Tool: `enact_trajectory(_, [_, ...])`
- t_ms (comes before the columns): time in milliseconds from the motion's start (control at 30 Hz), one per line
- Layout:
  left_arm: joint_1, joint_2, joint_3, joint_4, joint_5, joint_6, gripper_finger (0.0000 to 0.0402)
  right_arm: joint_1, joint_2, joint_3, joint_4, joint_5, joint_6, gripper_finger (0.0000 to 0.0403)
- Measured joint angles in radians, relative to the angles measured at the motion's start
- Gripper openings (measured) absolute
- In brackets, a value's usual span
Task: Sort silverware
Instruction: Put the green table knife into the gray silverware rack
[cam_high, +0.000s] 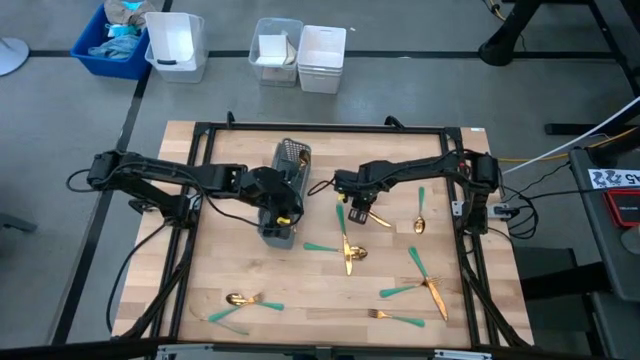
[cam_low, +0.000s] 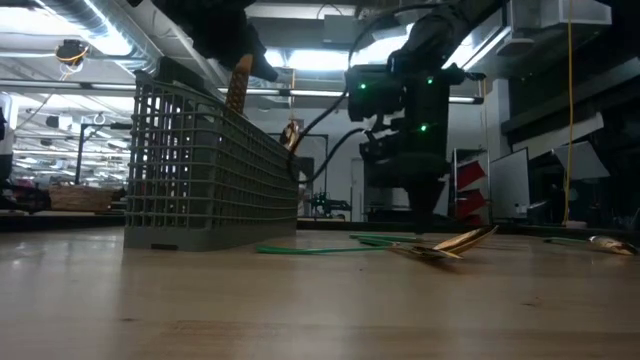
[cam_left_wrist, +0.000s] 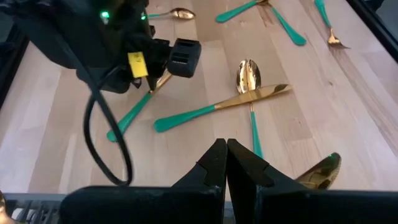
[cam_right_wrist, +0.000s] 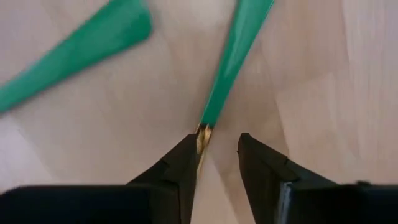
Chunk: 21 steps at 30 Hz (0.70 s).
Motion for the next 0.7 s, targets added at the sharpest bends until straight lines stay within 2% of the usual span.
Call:
enact_trajectory(367, [-0.004, 0.0, 0.0, 0.0, 0.0, 0.007, 0.0004, -0.009, -0.001, -0.02, 0.029, -0.081, 0.022, 0.0112])
enact_trajectory(700, [-0.004, 0.0, 0.0, 0.0, 0.0, 0.007, 0.0004, -0.009, 0.02, -0.02, 0.051, -0.072, 0.033, 0.0112])
